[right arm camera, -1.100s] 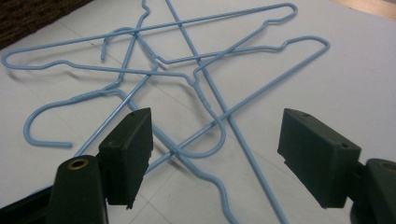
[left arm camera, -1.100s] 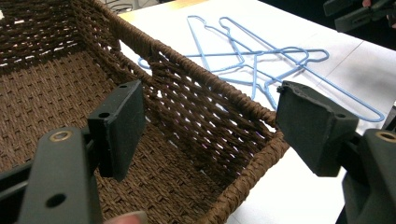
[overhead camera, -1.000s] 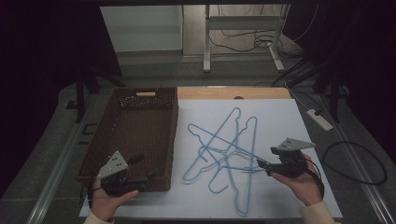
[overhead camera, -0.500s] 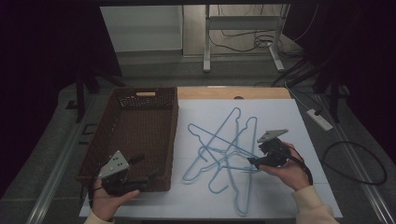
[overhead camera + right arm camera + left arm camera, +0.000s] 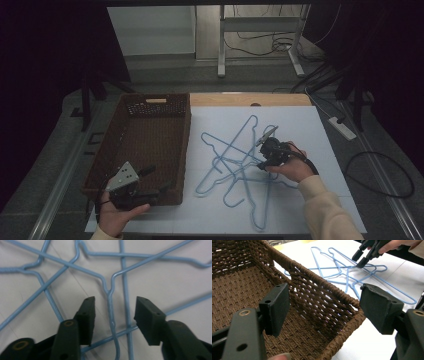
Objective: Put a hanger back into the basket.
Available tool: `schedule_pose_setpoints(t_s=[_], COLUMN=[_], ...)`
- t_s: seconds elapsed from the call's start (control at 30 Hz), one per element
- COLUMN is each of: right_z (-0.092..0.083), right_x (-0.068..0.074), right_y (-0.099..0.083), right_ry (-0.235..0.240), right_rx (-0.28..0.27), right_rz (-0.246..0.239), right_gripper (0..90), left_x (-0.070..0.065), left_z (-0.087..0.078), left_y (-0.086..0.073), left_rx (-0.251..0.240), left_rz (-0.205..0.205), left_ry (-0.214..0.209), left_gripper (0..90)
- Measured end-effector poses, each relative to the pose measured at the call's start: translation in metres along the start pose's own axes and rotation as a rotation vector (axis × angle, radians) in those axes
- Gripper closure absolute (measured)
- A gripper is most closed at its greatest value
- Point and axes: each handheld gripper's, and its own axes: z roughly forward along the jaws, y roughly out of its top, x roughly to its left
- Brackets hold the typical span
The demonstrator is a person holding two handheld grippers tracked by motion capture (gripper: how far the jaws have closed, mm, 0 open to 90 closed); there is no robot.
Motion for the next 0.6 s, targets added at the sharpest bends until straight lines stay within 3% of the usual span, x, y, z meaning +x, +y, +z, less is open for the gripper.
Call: schedule_pose_setpoints(t_s=[0.17, 0.37, 0.47, 0.6], right_z=[0.008, 0.013, 0.014, 0.013], right_x=[0.0, 0.007, 0.009, 0.012], right_y=[0.004, 0.008, 0.008, 0.008], right_ry=[0.006, -0.039, -0.044, -0.075], right_rx=[0.054, 0.09, 0.086, 0.084], right_rz=[-0.039, -0.115, -0.145, -0.176], right_gripper=[61.4, 78.0, 84.4, 85.2], left_x=[0.0, -0.001, -0.001, -0.001], left_z=[0.0, 0.001, 0.001, 0.001], left_y=[0.0, 0.0, 0.0, 0.0], left_rx=[-0.003, 0.003, 0.001, 0.001], left_rz=[0.002, 0.002, 0.002, 0.002], left_ry=[-0.001, -0.001, -0.001, 0.0], left_gripper=[25.2, 25.2, 25.2, 25.2])
